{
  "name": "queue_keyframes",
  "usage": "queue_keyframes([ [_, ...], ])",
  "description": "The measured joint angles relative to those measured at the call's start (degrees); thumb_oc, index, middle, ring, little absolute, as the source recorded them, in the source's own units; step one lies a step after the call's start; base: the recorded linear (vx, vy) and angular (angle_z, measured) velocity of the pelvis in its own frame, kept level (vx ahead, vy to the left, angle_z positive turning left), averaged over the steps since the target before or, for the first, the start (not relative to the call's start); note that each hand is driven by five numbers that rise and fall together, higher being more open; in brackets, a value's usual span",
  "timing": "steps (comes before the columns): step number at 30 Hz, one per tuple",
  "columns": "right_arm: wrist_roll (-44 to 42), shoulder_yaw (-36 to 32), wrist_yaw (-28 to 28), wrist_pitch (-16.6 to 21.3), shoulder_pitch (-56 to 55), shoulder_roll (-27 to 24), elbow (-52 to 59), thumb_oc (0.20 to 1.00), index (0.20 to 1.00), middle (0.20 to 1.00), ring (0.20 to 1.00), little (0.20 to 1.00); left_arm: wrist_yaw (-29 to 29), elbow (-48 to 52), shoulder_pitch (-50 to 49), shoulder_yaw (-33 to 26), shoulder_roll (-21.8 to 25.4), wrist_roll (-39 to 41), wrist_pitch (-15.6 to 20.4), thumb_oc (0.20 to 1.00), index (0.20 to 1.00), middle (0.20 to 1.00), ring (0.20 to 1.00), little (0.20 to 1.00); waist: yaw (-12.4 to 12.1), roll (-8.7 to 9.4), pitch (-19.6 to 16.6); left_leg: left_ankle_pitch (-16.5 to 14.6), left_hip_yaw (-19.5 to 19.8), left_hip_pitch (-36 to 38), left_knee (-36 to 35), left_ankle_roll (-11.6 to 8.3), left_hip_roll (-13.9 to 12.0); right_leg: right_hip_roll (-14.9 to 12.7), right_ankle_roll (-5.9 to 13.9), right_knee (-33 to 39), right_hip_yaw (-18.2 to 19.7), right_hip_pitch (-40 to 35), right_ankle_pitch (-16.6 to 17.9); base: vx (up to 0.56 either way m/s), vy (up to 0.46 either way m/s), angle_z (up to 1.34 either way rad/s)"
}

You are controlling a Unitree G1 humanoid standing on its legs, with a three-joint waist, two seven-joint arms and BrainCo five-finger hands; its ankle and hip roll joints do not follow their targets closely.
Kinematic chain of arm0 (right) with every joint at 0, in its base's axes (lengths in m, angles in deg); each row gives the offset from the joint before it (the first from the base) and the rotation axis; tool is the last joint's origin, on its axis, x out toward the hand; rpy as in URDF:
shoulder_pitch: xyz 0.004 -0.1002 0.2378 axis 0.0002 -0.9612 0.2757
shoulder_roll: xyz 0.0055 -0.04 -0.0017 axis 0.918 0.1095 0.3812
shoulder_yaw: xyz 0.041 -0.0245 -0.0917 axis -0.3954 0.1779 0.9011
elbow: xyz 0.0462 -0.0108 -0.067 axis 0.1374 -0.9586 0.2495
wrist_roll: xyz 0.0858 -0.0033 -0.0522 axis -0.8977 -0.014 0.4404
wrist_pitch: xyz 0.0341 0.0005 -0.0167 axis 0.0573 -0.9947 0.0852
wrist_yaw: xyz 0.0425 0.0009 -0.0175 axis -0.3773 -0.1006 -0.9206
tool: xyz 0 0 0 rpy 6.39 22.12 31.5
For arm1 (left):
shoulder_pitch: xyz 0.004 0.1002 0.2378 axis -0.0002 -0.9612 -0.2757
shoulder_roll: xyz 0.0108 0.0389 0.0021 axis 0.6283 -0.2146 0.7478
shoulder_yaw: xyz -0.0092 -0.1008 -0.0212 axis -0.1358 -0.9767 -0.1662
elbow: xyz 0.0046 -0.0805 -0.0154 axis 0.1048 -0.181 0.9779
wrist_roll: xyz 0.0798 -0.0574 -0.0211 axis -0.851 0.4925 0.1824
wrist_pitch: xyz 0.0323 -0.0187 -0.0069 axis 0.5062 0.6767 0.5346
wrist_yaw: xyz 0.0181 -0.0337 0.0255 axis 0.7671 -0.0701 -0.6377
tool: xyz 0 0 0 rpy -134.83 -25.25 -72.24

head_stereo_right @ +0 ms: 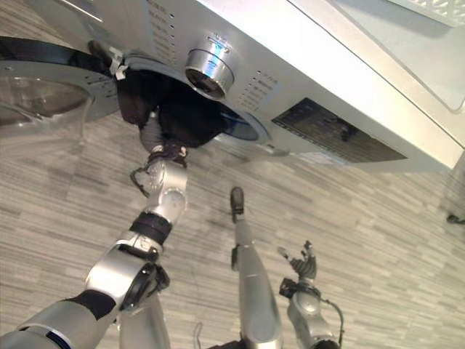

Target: Grab the laundry basket,head to the washer,open it,put in the laundry and shut it.

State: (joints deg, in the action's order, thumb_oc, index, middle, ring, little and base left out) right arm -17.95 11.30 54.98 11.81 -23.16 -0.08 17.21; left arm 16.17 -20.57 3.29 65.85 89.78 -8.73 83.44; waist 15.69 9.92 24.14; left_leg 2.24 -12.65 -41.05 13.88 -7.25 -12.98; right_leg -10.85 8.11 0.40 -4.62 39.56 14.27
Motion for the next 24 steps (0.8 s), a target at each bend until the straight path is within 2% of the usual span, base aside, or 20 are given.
queue_keyframes([
  [4,0.16,-1.12,0.02,0.98,0.17,-0.66,1.08,1.000,1.000,1.000,1.000,1.000,0.46,0.22,5.26,0.77,1.64,-0.29,0.43,0.200,0.200,0.200,0.200,0.200,0.98,0.13,-0.31,-2.84,2.75,-7.35,8.07,0.22,-2.03,0.87,-0.27,-7.74,-0.27,6.28,-2.97,0.00,-0.066,-0.01],
  [9,0.05,-1.05,0.06,1.17,0.16,-0.65,1.78,1.000,1.000,1.000,1.000,1.000,0.61,-0.21,6.06,0.93,1.07,-0.11,0.43,0.200,0.200,0.200,0.200,0.200,1.09,-0.12,-1.32,-5.49,4.01,-12.27,14.24,0.88,-2.65,0.75,-0.56,-15.56,0.86,11.85,-6.57,0.01,-0.058,-0.02],
  [13,-0.09,-0.52,0.15,1.88,0.96,-0.67,2.80,1.000,1.000,1.000,1.000,1.000,1.51,-2.81,8.67,0.55,0.72,2.18,0.42,0.200,0.200,0.200,0.200,0.200,1.21,-0.30,-2.55,-6.18,4.15,-14.54,16.82,1.07,-3.15,0.92,-0.58,-17.75,1.23,14.28,-6.83,0.02,-0.077,-0.05],
  [17,-0.72,1.29,0.05,2.21,0.89,-0.66,5.02,1.000,1.000,1.000,1.000,1.000,1.66,-4.80,11.91,-1.66,0.94,6.18,0.43,0.200,0.200,0.200,0.200,0.200,2.68,-0.70,-5.15,-6.57,4.06,-16.45,18.07,0.99,-3.67,1.27,-0.53,-19.37,1.97,16.60,-7.25,0.02,-0.085,-0.06],
  [24,-2.14,1.68,0.02,2.23,0.27,-0.79,5.11,1.000,1.000,1.000,1.000,1.000,1.65,-8.91,16.73,-2.02,1.66,10.05,0.42,0.200,0.200,0.200,0.200,0.200,3.65,-1.62,-7.97,-7.40,4.24,-18.09,19.03,0.54,-5.42,2.93,-0.86,-19.54,2.22,18.07,-7.63,0.03,-0.096,-0.09],
])
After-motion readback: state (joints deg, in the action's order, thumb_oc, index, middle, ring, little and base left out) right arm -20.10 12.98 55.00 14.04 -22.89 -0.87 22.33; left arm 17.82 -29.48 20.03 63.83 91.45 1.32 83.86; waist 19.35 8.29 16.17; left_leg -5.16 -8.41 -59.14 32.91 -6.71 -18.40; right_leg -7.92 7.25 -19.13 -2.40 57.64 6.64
